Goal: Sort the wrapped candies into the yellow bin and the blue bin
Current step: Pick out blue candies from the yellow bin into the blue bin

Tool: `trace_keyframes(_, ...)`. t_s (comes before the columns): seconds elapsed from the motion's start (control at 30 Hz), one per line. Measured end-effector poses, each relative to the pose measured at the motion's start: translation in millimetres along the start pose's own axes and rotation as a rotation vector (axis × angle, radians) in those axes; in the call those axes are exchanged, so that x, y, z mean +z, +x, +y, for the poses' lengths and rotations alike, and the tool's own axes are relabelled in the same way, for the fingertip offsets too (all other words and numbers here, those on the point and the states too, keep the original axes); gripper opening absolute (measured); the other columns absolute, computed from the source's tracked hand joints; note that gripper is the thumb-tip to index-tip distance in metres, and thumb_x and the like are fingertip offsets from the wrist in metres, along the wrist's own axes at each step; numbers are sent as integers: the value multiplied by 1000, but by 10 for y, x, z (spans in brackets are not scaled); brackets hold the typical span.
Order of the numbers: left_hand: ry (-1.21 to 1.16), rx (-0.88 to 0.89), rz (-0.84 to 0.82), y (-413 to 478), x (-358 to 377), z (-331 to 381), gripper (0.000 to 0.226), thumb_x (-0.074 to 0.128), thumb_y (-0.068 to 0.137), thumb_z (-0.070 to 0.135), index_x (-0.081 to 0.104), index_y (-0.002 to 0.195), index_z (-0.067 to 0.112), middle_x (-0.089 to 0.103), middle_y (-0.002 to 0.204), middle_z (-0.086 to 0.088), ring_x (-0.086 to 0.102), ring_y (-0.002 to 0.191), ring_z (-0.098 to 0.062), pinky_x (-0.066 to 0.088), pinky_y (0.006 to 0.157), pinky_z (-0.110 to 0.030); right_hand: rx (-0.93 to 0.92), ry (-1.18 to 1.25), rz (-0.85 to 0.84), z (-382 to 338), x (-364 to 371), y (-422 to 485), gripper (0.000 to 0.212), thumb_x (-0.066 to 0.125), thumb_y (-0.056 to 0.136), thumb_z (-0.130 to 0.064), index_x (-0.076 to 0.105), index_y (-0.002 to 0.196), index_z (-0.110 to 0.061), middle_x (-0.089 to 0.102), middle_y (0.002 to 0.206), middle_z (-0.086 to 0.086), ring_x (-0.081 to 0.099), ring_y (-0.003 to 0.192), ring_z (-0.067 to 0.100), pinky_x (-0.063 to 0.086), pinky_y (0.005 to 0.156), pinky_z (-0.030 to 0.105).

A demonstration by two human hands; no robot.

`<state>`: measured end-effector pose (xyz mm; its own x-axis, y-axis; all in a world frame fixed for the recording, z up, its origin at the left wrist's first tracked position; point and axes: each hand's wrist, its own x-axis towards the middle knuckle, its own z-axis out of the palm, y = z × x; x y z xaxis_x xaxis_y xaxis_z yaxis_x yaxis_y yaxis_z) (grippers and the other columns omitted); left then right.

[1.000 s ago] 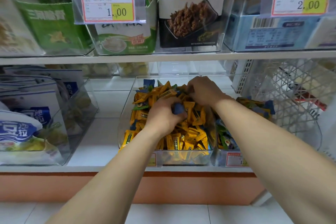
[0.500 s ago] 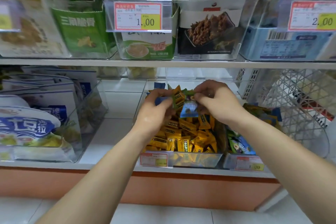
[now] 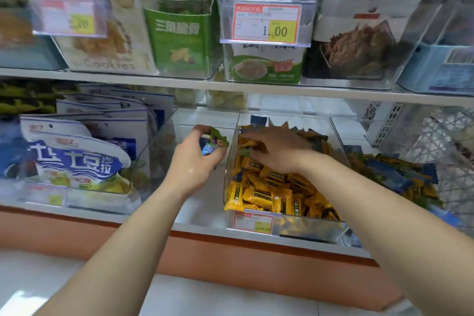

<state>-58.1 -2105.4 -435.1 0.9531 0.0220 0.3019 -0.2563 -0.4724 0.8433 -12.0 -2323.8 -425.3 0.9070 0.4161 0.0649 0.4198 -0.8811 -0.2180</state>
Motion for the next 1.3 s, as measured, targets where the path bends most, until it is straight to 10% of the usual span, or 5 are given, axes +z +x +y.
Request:
trace_keyframes(0.33, 2, 18, -50, -33, -78, -94, 31, 76, 84, 28, 56, 108, 29, 64, 92, 13, 61, 80, 10, 45, 55, -6, 187, -354, 9, 311, -117, -300, 66, 44, 83, -80, 51, 137, -43, 52, 139, -5, 47, 124, 23, 41, 91, 39)
trace_keyframes(0.67, -147, -101, -90, -38, -46, -66, 43, 74, 86, 25, 53, 123, 19, 66, 109, -5, 69, 94, -22, 60, 82, -38, 67, -129, 37, -131, 79, 41, 41, 61, 95, -40, 56, 136, -36, 58, 138, -3, 55, 122, 24, 47, 93, 38)
trace_keyframes(0.87, -283, -182, -116, -19, -58, -94, 41, 74, 87, 21, 57, 124, 17, 66, 109, -1, 66, 101, -19, 59, 86, -38, 145, 406, 352, -112, -45, -150, 25, 66, 94, -26, 65, 119, -29, 68, 110, -10, 63, 101, 10, 43, 75, 14)
trace_keyframes(1.0, -341, -154, -106, 2, -45, -72, 36, 73, 88, 16, 59, 120, 26, 67, 107, -3, 69, 95, -18, 60, 83, -38, 102, 890, 228, -334, -150, -301, 19, 71, 91, -17, 64, 99, -33, 77, 94, -6, 73, 88, 14, 59, 77, 31)
trace_keyframes(1.3, -526, -226, -141, -43, -94, 44, 27, 57, 95, 44, 65, 110, 23, 70, 102, -3, 71, 81, -11, 52, 58, -20, 123, 1070, 200, -742, -89, -97, 11, 75, 87, -8, 70, 96, -12, 74, 88, 5, 74, 77, 17, 62, 71, 28)
